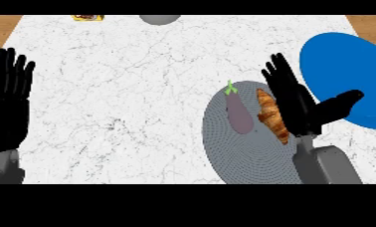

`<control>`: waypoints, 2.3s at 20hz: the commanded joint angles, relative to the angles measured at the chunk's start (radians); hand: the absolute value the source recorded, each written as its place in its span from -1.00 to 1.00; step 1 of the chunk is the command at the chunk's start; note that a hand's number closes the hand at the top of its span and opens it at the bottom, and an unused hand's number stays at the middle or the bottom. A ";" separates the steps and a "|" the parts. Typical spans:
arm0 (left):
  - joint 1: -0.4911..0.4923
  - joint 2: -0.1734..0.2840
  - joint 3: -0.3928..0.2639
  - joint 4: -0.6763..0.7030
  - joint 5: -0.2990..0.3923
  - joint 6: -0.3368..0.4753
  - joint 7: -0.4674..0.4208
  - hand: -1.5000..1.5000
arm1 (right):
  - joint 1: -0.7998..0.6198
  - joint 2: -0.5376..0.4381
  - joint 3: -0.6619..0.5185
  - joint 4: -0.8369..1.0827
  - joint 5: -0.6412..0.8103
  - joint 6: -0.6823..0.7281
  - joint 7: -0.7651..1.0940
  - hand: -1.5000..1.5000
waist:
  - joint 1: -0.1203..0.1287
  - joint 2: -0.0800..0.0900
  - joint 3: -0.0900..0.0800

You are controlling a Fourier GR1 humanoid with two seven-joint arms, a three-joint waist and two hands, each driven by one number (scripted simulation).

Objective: Pick the croissant from the placemat and place it in the plate

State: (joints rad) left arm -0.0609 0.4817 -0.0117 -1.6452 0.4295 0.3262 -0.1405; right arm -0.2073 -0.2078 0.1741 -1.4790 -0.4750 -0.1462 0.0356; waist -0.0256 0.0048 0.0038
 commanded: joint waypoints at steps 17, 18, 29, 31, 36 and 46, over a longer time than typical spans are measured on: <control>0.031 -0.075 -0.267 0.179 -0.151 0.052 0.262 0.00 | 0.005 -0.262 -0.029 0.163 0.064 0.577 -0.549 -1.00 | 0.030 0.014 0.003; 0.042 -0.097 -0.286 0.188 -0.160 0.052 0.247 0.00 | -0.004 -0.291 -0.034 0.197 0.091 0.641 -0.634 -1.00 | 0.035 0.010 0.001; 0.005 -0.106 -0.290 0.197 -0.193 0.053 0.287 0.00 | -0.226 -0.506 0.082 0.281 0.665 0.484 -0.735 -1.00 | 0.050 -0.001 -0.004; -0.037 -0.143 -0.300 0.218 -0.216 0.089 0.326 0.00 | -0.223 -0.548 0.095 0.306 0.719 0.505 -0.787 -1.00 | 0.037 -0.002 -0.003; -0.014 -0.127 -0.284 0.197 -0.219 0.070 0.323 0.00 | -0.270 -0.554 0.199 0.232 0.829 0.588 -0.624 -1.00 | 0.038 -0.005 -0.004; 0.001 -0.147 -0.228 0.229 -0.247 0.010 0.298 0.00 | -0.304 -0.460 0.231 0.263 1.004 0.698 -0.528 -1.00 | 0.030 -0.005 -0.004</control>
State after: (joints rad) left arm -0.0627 0.3463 -0.2612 -1.4353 0.1991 0.3569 0.1662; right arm -0.5065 -0.7156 0.4023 -1.2192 0.4624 0.5252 -0.5299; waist 0.0080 0.0006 -0.0002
